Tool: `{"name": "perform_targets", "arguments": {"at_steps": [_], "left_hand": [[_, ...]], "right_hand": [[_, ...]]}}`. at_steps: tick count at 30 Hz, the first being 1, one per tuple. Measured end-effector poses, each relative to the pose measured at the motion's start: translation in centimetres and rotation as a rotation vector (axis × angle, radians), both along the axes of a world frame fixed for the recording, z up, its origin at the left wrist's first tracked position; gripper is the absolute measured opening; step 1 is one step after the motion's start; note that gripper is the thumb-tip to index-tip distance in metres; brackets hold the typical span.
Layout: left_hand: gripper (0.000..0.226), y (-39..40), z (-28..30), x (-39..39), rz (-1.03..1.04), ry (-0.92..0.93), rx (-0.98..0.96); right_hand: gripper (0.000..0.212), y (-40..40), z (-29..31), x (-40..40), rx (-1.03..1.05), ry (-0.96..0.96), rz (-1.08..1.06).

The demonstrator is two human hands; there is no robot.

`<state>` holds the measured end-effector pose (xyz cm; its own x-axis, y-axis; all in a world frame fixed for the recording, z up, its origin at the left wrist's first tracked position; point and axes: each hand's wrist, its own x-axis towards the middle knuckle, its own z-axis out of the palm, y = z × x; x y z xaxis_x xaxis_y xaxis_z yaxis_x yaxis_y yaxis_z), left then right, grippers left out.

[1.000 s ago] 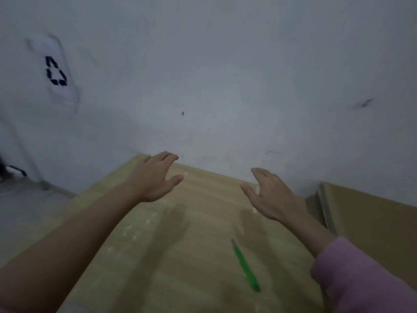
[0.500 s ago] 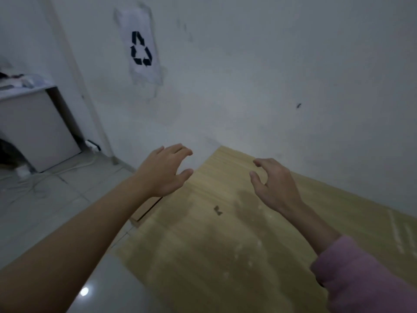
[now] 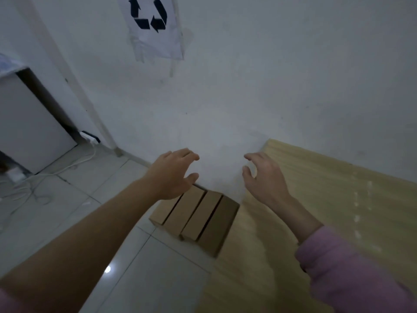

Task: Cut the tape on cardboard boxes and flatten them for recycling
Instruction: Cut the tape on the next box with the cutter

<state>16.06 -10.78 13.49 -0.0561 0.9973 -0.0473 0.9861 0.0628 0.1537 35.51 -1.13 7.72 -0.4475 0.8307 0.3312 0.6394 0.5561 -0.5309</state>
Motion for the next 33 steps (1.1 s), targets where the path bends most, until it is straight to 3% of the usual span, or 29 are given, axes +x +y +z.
{"name": "perform_targets", "arguments": {"at_steps": [17, 23, 28, 33], "left_hand": [[0.044, 2.0, -11.7, -18.2, -0.197, -0.266, -0.155], [0.040, 3.0, -23.5, -24.7, -0.065, -0.394, -0.247], [0.038, 4.5, -36.9, -29.5, 0.053, -0.435, -0.324], [0.038, 7.3, -49.8, -32.2, 0.103, -0.416, -0.345]], "right_hand": [[0.031, -5.8, -9.9, -19.4, -0.255, -0.025, -0.289], [0.040, -6.3, -20.8, -24.6, -0.480, -0.047, -0.366], [0.041, -5.6, -33.2, -27.5, -0.671, -0.109, -0.325], [0.042, -2.4, -46.8, -29.8, -0.799, -0.089, -0.433]]}}
